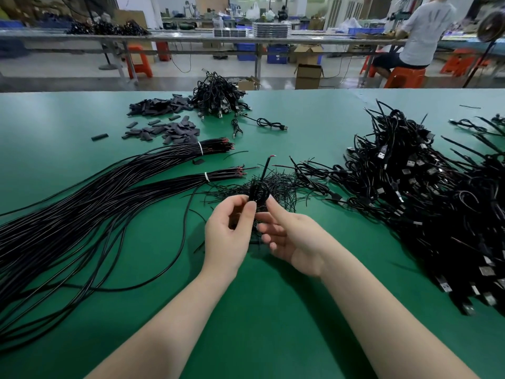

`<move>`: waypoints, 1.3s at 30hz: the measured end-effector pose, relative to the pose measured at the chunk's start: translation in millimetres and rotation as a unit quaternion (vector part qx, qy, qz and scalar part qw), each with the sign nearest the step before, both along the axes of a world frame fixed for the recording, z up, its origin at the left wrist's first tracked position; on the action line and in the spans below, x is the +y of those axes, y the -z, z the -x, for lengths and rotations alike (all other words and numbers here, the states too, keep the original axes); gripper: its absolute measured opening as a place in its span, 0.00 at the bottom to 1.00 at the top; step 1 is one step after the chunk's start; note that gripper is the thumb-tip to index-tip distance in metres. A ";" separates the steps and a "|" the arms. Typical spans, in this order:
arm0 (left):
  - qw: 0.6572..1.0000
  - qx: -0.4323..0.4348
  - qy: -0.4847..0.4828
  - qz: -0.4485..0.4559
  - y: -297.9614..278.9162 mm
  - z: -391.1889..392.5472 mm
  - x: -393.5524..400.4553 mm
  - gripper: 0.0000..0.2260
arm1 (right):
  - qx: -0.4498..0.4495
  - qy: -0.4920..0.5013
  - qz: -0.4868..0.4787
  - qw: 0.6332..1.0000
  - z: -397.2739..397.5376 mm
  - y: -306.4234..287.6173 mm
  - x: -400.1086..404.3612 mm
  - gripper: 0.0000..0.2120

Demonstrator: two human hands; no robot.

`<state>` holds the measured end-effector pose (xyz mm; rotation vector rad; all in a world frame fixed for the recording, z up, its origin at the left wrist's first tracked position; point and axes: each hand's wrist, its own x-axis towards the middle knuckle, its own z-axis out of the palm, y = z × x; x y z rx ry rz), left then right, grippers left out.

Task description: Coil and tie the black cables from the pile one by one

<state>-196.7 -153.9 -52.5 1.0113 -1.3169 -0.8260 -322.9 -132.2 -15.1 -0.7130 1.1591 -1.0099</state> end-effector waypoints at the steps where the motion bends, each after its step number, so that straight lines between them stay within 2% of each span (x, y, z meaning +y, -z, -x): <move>1: 1.000 -0.003 0.000 0.001 0.5 0.0 -0.6 0.06 | -0.040 -0.008 -0.020 0.999 1.1 -1.3 -0.6 0.21; 3: 1.000 0.001 0.004 0.001 1.6 -0.1 -1.4 0.06 | -0.098 -0.018 -0.038 0.994 4.1 -4.3 -2.2 0.16; 7: 1.000 0.008 0.023 0.011 3.7 0.8 -1.5 0.07 | -0.063 -0.019 -0.030 0.997 6.3 -6.6 -2.1 0.12; 11: 0.999 0.019 0.028 0.017 5.9 1.3 -3.8 0.06 | -0.107 -0.008 -0.060 0.992 7.3 -7.5 -1.7 0.06; 14: 0.999 0.017 0.031 0.022 5.1 1.5 -2.8 0.11 | -0.141 -0.004 -0.056 0.988 7.9 -10.0 -0.5 0.03; 16: 0.999 0.014 0.031 0.020 4.7 1.5 -1.5 0.12 | -0.138 0.009 -0.014 0.990 6.1 -7.9 -0.3 0.03; 18: 0.999 0.014 0.026 0.014 3.3 2.1 -0.2 0.06 | -0.110 0.022 0.060 0.992 1.9 -3.8 -0.3 0.06; 20: 1.000 0.019 0.017 0.005 2.1 2.8 0.9 0.02 | -0.044 0.034 0.156 0.986 -4.6 1.8 0.6 0.07; 21: 1.000 0.025 0.012 -0.001 1.6 2.9 1.2 0.03 | 0.015 0.048 0.206 0.977 -7.3 5.0 0.7 0.07; 22: 0.999 0.032 0.009 -0.011 1.0 2.8 0.9 0.05 | 0.095 0.069 0.259 0.959 -9.2 7.8 0.6 0.07; 23: 0.999 0.037 0.009 -0.023 0.9 2.3 0.5 0.06 | 0.188 0.092 0.316 0.925 -9.9 10.4 0.5 0.08; 24: 0.998 0.041 0.013 -0.036 0.5 1.8 0.0 0.07 | 0.286 0.113 0.379 0.873 -9.2 12.6 0.0 0.08; 25: 0.998 0.044 0.020 -0.049 0.5 1.3 -0.5 0.08 | 0.383 0.124 0.449 0.798 -7.5 14.2 -0.4 0.06; 27: 0.997 0.040 0.032 -0.064 0.6 0.6 -1.4 0.10 | 0.530 0.120 0.564 0.622 -2.7 18.0 -1.2 0.04; 28: 0.997 0.034 0.035 -0.066 1.6 0.4 -2.1 0.11 | 0.565 0.119 0.593 0.562 -0.8 20.5 -1.6 0.04; 29: 0.997 0.030 0.035 -0.064 2.5 0.2 -2.6 0.11 | 0.580 0.123 0.602 0.534 0.4 22.2 -1.5 0.04; 33: 0.998 -0.014 0.063 -0.027 3.4 -0.6 -0.9 0.17 | 0.584 0.160 0.580 0.545 2.0 24.5 -1.0 0.05; 36: 0.994 -0.036 0.096 -0.023 2.2 -0.1 0.6 0.09 | 0.567 0.170 0.569 0.571 3.8 22.8 -2.4 0.04; 38: 0.995 -0.030 0.089 -0.029 2.7 -0.4 -0.5 0.07 | 0.540 0.160 0.556 0.612 4.2 21.1 -2.5 0.04; 39: 0.996 -0.024 0.082 -0.036 3.7 -0.5 -1.5 0.08 | 0.512 0.152 0.542 0.649 4.2 20.5 -2.3 0.03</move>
